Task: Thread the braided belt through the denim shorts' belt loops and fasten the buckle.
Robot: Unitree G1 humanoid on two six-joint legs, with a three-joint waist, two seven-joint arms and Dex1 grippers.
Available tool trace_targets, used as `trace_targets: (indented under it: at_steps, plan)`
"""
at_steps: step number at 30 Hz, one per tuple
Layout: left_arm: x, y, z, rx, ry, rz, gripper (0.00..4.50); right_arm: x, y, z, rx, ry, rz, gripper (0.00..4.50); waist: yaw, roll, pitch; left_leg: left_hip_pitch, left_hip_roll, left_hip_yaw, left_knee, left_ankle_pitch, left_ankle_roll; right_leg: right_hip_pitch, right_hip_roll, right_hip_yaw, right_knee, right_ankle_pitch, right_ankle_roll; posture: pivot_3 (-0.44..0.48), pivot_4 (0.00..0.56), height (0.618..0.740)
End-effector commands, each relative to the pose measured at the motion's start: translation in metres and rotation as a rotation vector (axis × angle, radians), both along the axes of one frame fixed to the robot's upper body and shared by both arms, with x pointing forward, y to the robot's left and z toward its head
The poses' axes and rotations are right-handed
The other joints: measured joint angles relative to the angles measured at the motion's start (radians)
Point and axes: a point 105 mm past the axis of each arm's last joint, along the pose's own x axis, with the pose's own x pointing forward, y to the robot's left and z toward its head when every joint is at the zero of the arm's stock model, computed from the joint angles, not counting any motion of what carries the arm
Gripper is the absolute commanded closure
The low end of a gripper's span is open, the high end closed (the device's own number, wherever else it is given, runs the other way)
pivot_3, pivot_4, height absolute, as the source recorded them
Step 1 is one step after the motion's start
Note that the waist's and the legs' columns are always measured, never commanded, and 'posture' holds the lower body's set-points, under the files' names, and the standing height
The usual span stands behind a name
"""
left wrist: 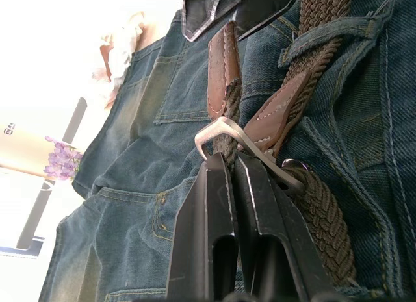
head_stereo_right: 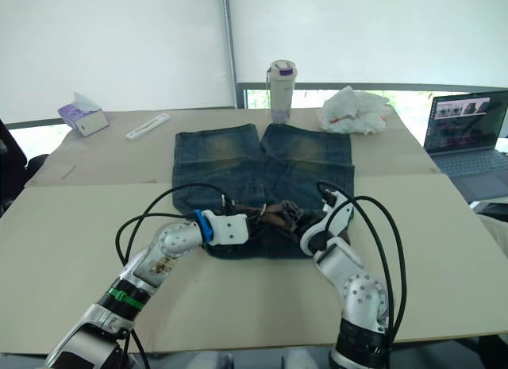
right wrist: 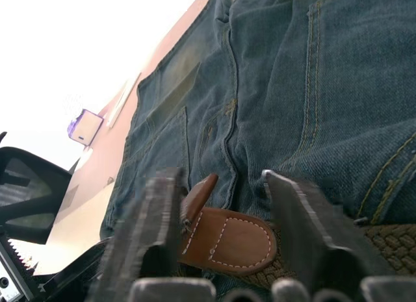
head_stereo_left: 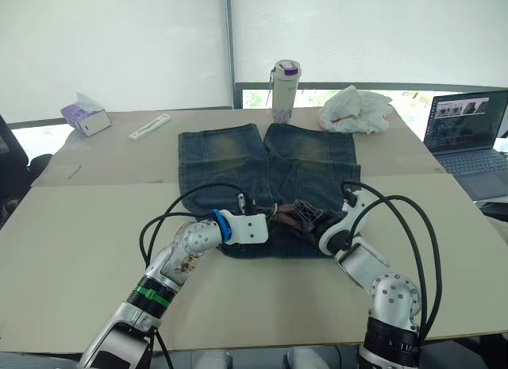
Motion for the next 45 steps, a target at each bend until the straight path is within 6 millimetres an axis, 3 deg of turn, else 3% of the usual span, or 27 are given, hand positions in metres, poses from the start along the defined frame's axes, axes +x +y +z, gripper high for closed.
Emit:
trace_targets:
  at_steps: [1,3,14,17,24,30,34,36,39,43,45]
  plan:
    - [-0.003,-0.005,0.006,-0.019,-0.030,-0.024,4.50,-0.010,0.025,0.010,0.091,-0.014,0.094,3.89,0.000,0.000,0.000,0.000,0.000,0.000,0.000,0.000,0.000,0.000,0.000,0.000,0.000,0.000,0.000,0.000,0.150,0.740]
    - [-0.003,-0.006,0.005,-0.017,-0.028,-0.028,4.50,-0.011,0.027,0.008,0.093,-0.003,0.111,4.49,-0.001,0.000,0.000,0.000,0.000,0.000,0.000,0.000,0.000,0.000,0.000,0.000,0.000,0.000,0.000,0.000,0.150,0.740]
    - [-0.006,-0.007,0.004,-0.046,-0.002,-0.033,4.50,-0.012,0.025,0.007,0.075,0.013,0.107,4.49,-0.010,0.000,0.000,0.000,0.000,0.000,0.000,0.000,0.000,0.000,0.000,0.000,-0.001,0.000,0.000,0.000,0.150,0.740]
    - [-0.011,-0.008,0.011,-0.102,0.007,-0.057,3.48,-0.010,0.022,0.009,0.080,0.004,0.083,4.50,-0.014,0.000,0.000,0.000,0.001,0.000,0.000,0.000,0.000,0.000,0.000,0.000,-0.001,0.000,0.000,0.000,0.150,0.740]
    - [-0.032,0.008,0.040,-0.191,-0.194,-0.148,0.18,-0.016,0.007,0.013,0.061,-0.022,0.063,4.50,-0.015,0.000,0.000,0.000,0.001,-0.002,-0.002,0.000,0.000,0.000,0.000,0.000,-0.001,0.000,0.000,0.000,0.150,0.740]
    - [-0.023,0.059,0.060,-0.391,-0.274,0.080,0.04,-0.019,-0.013,0.011,0.010,-0.016,0.014,4.50,-0.017,0.001,0.000,0.000,0.002,-0.002,-0.001,0.000,0.000,0.000,-0.001,0.001,-0.003,0.000,0.000,0.000,0.150,0.740]
    - [-0.007,0.097,0.062,-0.490,-0.290,0.309,0.04,-0.018,-0.021,0.008,0.000,-0.004,-0.011,4.50,-0.017,0.001,0.000,0.000,0.002,-0.002,-0.002,0.000,0.000,0.000,0.000,0.001,-0.008,0.000,0.000,0.000,0.150,0.740]
    - [0.000,0.108,0.061,-0.526,-0.269,0.382,0.04,-0.017,-0.021,0.007,-0.005,-0.002,-0.011,4.50,-0.017,0.001,0.000,0.000,0.002,-0.002,-0.002,0.000,0.000,0.000,0.000,0.001,-0.008,0.000,0.000,0.000,0.150,0.740]
    - [0.005,0.104,0.021,-0.457,-0.046,0.420,0.04,-0.017,-0.021,0.007,-0.007,-0.001,-0.010,4.50,-0.016,0.001,0.000,-0.001,0.001,-0.001,-0.002,0.000,0.000,0.001,0.000,0.000,-0.009,0.000,0.000,0.000,0.150,0.740]
    - [-0.009,0.096,-0.037,-0.220,0.179,0.385,0.04,-0.016,-0.025,0.012,-0.022,-0.023,-0.012,4.50,-0.019,0.001,0.000,-0.001,0.001,0.000,-0.002,0.000,0.000,0.000,0.000,0.000,-0.010,0.000,0.000,0.000,0.150,0.740]
    - [-0.018,0.097,-0.050,-0.176,0.227,0.363,0.04,-0.016,-0.029,0.015,-0.031,-0.035,-0.012,4.50,-0.018,0.001,0.000,0.000,0.001,0.000,-0.002,0.000,0.000,0.000,0.000,0.000,-0.009,0.000,0.000,0.000,0.150,0.740]
